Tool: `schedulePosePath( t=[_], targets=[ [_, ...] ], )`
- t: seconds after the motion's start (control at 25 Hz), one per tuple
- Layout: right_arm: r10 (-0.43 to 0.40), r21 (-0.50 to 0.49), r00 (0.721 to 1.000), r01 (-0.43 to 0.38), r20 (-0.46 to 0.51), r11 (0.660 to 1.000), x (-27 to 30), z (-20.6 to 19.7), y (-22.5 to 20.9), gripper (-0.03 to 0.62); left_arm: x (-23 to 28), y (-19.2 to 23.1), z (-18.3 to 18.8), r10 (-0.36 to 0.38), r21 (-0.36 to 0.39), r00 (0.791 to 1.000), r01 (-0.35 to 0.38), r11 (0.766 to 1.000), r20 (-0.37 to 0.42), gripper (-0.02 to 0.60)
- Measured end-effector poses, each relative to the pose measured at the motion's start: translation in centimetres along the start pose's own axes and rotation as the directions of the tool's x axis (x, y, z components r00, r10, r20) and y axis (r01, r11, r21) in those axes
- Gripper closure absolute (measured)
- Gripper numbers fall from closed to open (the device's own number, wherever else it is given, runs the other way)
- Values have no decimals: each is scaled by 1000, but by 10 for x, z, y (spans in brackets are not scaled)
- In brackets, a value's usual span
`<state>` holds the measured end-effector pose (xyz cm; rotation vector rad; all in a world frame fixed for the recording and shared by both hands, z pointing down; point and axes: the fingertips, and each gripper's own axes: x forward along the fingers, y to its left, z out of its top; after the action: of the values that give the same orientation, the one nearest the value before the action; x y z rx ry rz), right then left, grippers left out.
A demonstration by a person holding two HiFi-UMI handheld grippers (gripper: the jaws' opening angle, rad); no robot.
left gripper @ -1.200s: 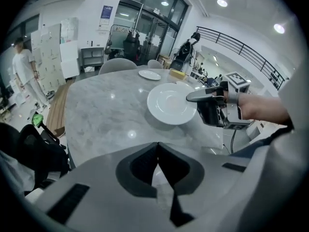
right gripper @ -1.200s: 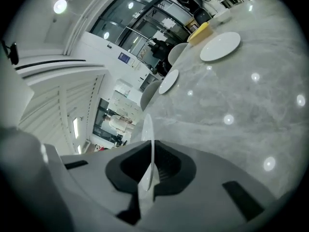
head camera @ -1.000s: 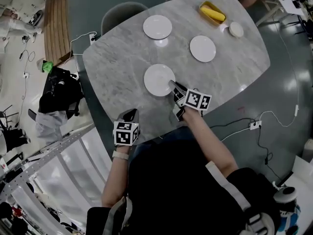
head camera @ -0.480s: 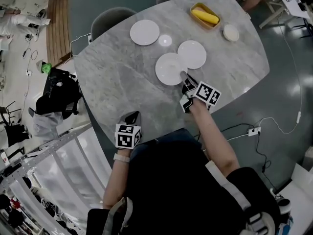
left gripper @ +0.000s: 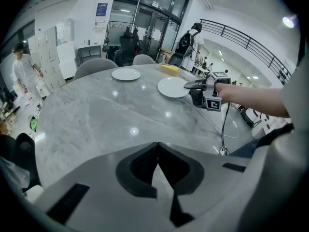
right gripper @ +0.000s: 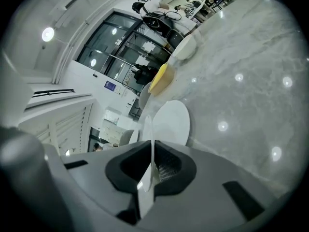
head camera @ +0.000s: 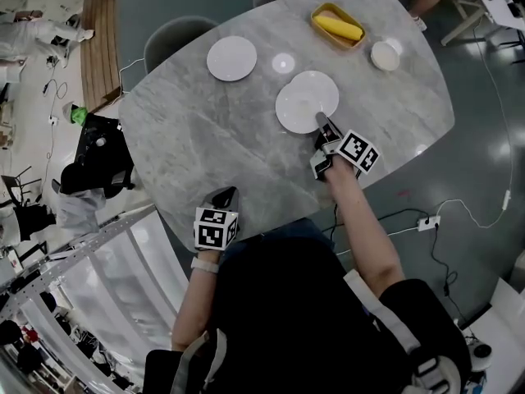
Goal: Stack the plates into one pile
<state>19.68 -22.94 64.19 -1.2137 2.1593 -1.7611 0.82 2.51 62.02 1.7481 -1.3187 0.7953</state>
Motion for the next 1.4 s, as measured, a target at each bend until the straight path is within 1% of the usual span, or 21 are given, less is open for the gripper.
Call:
schedulePosePath(
  t=[0.2,0.4,0.52,0.68,0.8,0.92,1.0,1.04,1.16,1.24,1.28,1.32,1.4],
  targets=[
    [-2,36,999,1,46,999,2,24,-12,566,8,-6,4,-1,10,1000,1,1000,-18,574],
    [-14,1,998,14,55,1000,6,47,-19,566,12,-13,8,-4,15,1000,4,1000,-27,574],
    [-21,-36,999,22,41,999,10,53,-19,565,12,-14,7,-2,20,999,2,1000,-33,574],
    [-65,-147,998,67,22,987,11,60,-21,559,13,-13,5,4,18,999,-3,1000,-37,574],
    [-93,-200,996,93,13,975,12,63,-25,516,12,-12,6,4,13,1000,-4,1000,-31,574],
    [-108,-262,994,102,-10,960,13,67,-26,444,11,-13,5,5,15,1000,-4,1000,-31,574],
    [-141,-344,989,117,-44,932,14,66,-27,407,10,-14,4,5,16,999,-4,1000,-34,574],
    [-164,-393,985,127,-62,911,14,66,-29,394,10,-15,3,5,16,999,-5,1000,-35,574],
    [-246,-542,965,159,-91,825,13,66,-34,371,9,-14,1,9,13,999,-8,1000,-35,574],
    [-292,-616,952,176,-92,768,12,68,-39,365,10,-14,0,11,11,999,-11,1000,-36,574],
    [-309,-640,947,183,-89,746,12,69,-41,364,10,-14,0,11,11,999,-11,1000,-36,574],
    [-318,-656,944,186,-88,732,11,69,-42,363,10,-15,0,11,12,999,-10,1000,-36,574],
    [-315,-668,944,173,-95,723,12,68,-41,364,10,-15,1,11,14,999,-10,1000,-36,574]
  ],
)
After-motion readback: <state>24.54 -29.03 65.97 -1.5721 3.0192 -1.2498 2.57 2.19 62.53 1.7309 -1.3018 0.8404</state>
